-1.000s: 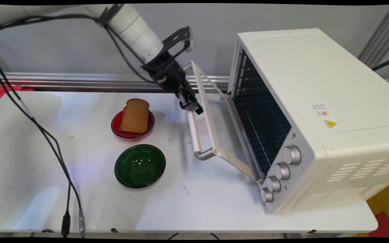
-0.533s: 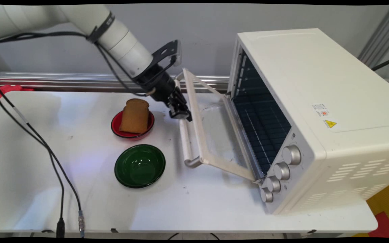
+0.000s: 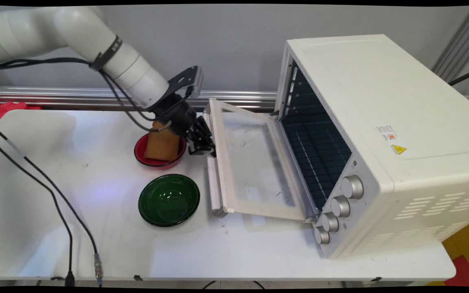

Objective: Open the oven

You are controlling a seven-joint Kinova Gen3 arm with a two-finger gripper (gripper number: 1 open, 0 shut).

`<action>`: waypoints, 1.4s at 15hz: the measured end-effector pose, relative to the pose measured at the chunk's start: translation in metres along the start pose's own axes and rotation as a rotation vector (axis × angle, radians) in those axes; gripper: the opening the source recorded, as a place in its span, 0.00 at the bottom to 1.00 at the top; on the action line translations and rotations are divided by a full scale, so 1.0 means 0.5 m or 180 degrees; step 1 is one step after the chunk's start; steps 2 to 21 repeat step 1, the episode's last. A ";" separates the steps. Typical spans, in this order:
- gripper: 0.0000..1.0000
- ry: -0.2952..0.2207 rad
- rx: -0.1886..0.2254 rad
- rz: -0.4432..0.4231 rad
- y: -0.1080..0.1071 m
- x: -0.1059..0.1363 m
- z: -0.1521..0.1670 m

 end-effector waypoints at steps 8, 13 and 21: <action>0.00 -0.0003 -0.0004 0.0015 0.002 -0.010 -0.001; 0.00 -0.0003 -0.0004 0.0015 0.002 -0.010 -0.001; 0.00 -0.0003 -0.0004 0.0015 0.002 -0.010 -0.001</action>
